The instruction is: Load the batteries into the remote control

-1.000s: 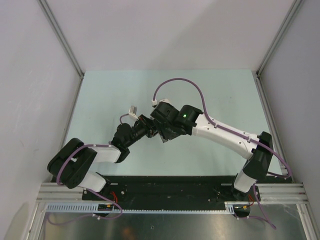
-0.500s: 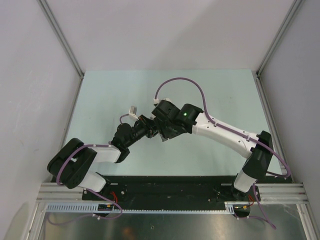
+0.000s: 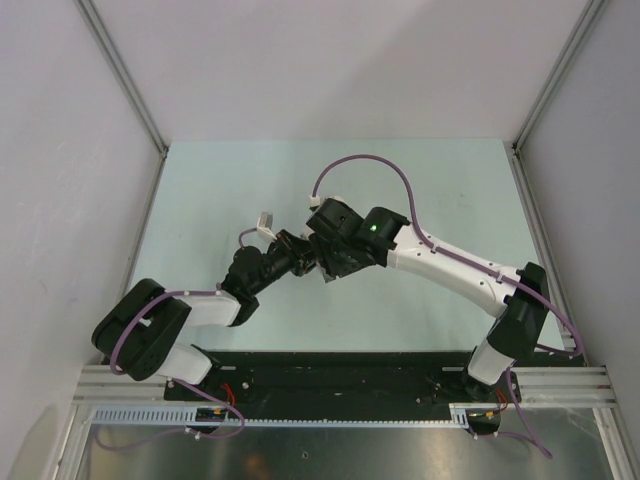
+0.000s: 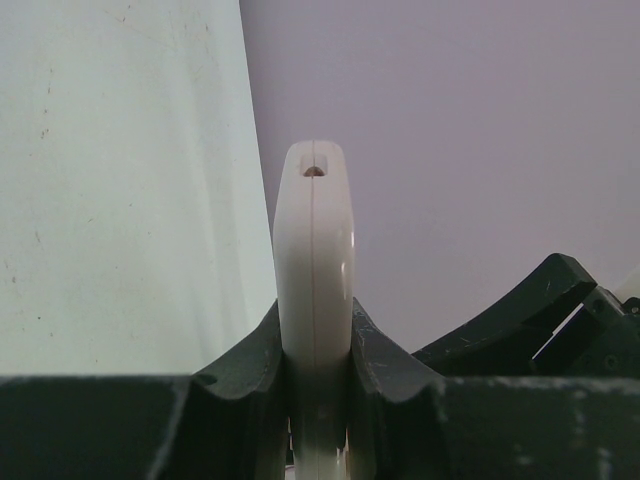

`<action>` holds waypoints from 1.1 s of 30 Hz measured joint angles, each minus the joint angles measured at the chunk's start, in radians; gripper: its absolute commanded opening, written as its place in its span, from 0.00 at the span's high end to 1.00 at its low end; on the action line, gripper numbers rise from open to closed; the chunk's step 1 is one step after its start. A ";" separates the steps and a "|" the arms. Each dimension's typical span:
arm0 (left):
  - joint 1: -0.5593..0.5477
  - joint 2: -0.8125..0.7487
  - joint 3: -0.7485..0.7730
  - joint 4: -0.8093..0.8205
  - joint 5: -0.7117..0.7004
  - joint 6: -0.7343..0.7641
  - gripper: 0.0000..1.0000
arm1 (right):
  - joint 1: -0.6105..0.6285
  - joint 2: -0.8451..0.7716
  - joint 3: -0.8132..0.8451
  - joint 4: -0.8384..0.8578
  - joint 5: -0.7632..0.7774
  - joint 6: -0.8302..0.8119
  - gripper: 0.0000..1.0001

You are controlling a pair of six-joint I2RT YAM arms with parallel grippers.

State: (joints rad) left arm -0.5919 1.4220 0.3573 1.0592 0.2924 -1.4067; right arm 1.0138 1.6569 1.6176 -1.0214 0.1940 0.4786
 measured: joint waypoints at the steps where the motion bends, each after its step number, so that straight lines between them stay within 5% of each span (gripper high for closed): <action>1: 0.000 0.000 0.000 0.000 0.000 0.000 1.00 | 0.000 0.000 0.000 -0.001 0.000 0.000 0.89; 10: 0.000 -0.001 0.000 -0.001 0.000 0.000 1.00 | 0.000 0.000 0.000 -0.015 0.023 0.000 0.78; 33: 0.000 -0.001 0.000 0.016 -0.001 -0.008 1.00 | -0.002 0.000 0.010 -0.019 -0.001 0.024 0.77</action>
State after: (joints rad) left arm -0.5915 1.4212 0.3573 1.0748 0.2916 -1.4147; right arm 1.0119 1.6569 1.6276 -1.0405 0.1928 0.5026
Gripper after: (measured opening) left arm 0.261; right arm 0.540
